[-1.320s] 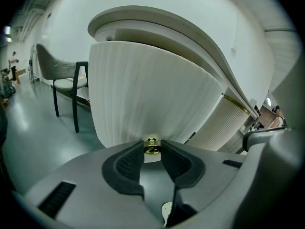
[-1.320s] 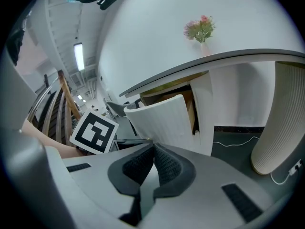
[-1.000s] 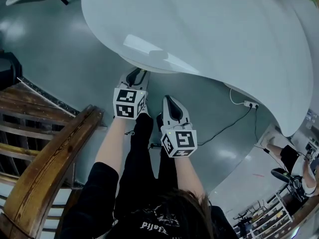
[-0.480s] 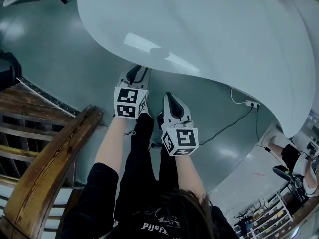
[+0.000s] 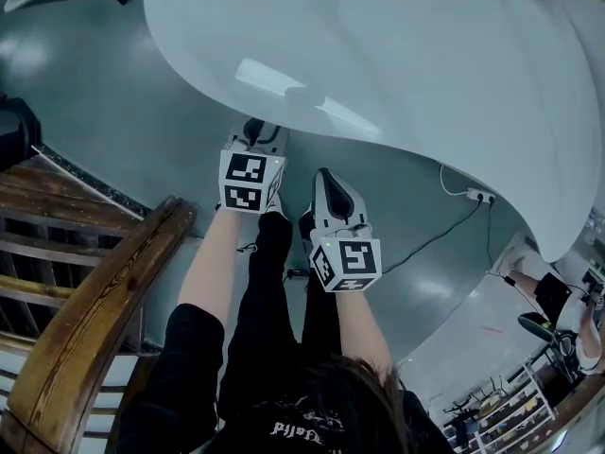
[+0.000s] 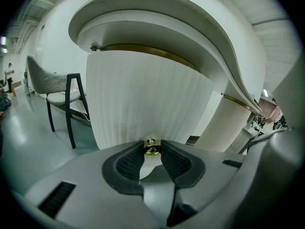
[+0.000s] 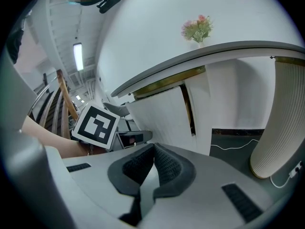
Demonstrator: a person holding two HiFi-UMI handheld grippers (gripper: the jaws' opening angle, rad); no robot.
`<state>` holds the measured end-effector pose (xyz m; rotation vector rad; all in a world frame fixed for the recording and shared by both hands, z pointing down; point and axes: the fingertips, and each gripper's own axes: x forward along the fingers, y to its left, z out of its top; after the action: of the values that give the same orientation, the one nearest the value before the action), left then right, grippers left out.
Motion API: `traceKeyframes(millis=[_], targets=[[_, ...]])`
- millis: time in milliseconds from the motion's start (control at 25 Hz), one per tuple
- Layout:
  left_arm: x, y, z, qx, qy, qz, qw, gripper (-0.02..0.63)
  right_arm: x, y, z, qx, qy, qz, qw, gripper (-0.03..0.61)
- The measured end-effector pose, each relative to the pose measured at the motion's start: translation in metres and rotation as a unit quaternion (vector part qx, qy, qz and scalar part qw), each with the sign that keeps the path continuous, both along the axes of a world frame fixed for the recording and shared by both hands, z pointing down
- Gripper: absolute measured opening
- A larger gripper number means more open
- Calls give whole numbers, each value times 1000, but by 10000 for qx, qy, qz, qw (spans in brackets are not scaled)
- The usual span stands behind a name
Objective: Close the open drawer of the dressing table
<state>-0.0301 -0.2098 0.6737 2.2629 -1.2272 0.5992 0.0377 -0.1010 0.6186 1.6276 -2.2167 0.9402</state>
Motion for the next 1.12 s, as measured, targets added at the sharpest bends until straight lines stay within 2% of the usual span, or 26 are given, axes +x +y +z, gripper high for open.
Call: traceKeyframes(millis=[1120], targets=[[16,-33,0,433,-73,-22,9990,123,19,-26,-2,273,138,-65,9995,26]])
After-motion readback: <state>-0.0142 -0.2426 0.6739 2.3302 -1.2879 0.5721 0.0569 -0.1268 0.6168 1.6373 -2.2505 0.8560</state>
